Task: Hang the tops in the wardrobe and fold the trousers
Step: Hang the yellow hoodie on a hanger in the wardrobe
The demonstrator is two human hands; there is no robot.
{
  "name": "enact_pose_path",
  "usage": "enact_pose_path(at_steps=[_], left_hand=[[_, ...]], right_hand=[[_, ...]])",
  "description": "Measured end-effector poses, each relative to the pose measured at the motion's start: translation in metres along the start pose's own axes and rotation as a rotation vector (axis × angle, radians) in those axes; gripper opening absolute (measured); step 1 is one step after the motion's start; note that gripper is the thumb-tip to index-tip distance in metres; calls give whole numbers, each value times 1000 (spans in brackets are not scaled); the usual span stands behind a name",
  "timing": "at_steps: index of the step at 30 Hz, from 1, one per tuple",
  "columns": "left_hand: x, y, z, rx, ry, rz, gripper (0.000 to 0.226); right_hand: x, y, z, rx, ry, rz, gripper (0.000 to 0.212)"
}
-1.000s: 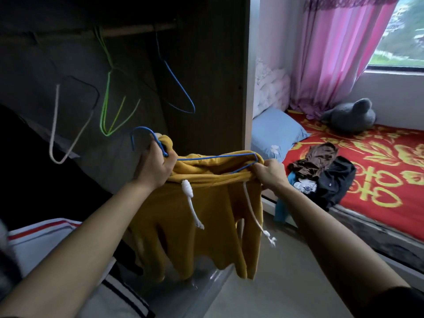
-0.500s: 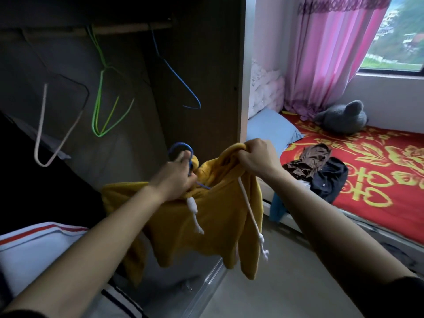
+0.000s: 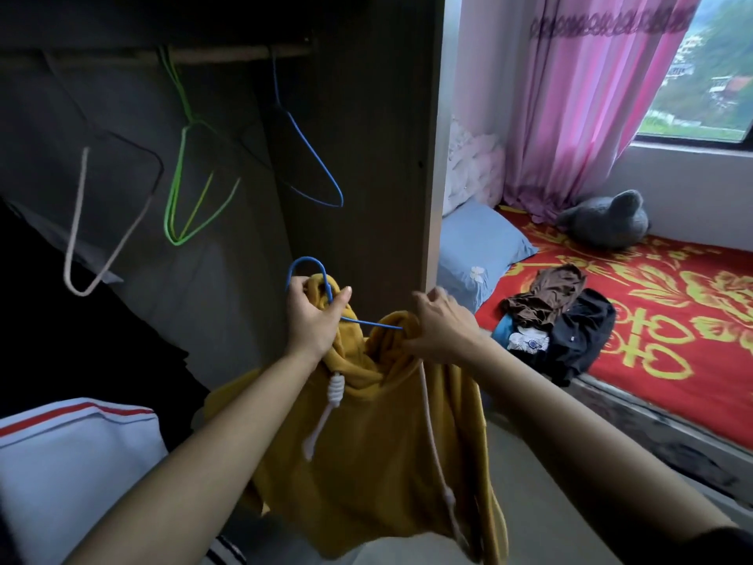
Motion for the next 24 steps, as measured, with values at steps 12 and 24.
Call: enact_pose_path(at_steps=[12, 24], left_hand=[[-7, 28, -11, 389, -184, -21, 17], [-38, 38, -50, -8, 142, 166, 26]], right_hand=[[-12, 11, -37, -193, -32, -291, 30], [-21, 18, -29, -161, 6, -270, 25]])
Point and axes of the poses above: each hand's wrist, its own y-axis towards the middle knuckle, its own z-axis out of the palm, x = y × z, the point moved 5 cm from there along y, towards the middle knuckle, and after that the axes turned 6 degrees about z, right-handed, at the moved point
